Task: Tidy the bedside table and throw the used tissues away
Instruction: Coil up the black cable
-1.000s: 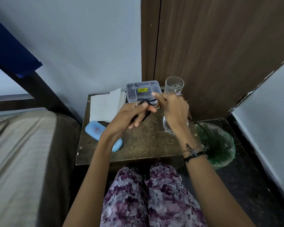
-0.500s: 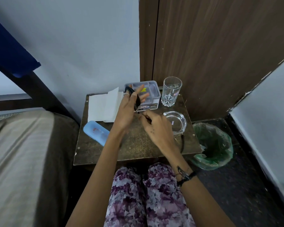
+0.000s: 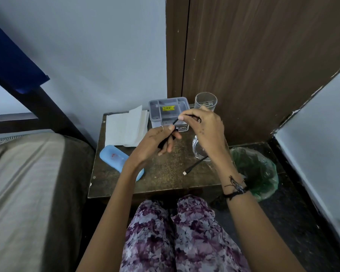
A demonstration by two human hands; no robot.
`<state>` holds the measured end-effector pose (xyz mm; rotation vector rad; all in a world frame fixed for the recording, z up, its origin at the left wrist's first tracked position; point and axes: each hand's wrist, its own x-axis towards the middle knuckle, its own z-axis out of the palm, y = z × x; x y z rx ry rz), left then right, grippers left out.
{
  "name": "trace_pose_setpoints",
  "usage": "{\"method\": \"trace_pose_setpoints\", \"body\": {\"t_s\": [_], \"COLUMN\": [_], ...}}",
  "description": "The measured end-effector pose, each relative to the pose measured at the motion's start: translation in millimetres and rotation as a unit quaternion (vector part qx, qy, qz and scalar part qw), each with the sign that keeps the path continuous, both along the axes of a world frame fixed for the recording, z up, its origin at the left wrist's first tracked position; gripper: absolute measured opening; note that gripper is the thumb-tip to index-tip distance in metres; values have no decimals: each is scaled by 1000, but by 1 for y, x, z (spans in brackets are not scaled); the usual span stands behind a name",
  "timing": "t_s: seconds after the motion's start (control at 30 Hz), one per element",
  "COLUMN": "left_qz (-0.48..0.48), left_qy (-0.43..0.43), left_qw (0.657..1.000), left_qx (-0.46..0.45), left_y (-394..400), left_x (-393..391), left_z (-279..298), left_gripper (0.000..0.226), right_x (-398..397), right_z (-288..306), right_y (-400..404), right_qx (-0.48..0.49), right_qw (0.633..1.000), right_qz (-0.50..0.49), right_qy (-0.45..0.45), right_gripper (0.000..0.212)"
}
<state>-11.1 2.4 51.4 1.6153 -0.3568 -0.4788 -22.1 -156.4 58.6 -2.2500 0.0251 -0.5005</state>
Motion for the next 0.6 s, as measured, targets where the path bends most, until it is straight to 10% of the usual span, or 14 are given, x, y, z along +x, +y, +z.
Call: {"method": "trace_pose_setpoints", "body": {"t_s": [0.33, 0.6], "left_qz": [112, 88], "left_qy": [30, -172], "left_qw": [973, 975], "left_qx": [-201, 112], "left_y": [-3, -3], "left_x": [4, 8], "left_z": [9, -10], "left_gripper": [34, 25], "right_x": [-16, -27], "right_z": [-38, -16], "right_y": [36, 40], "right_qx": [102, 17], "right_qw": [988, 974], "right_qz": [48, 145], "right_qy": [105, 171], "right_gripper": [27, 23]}}
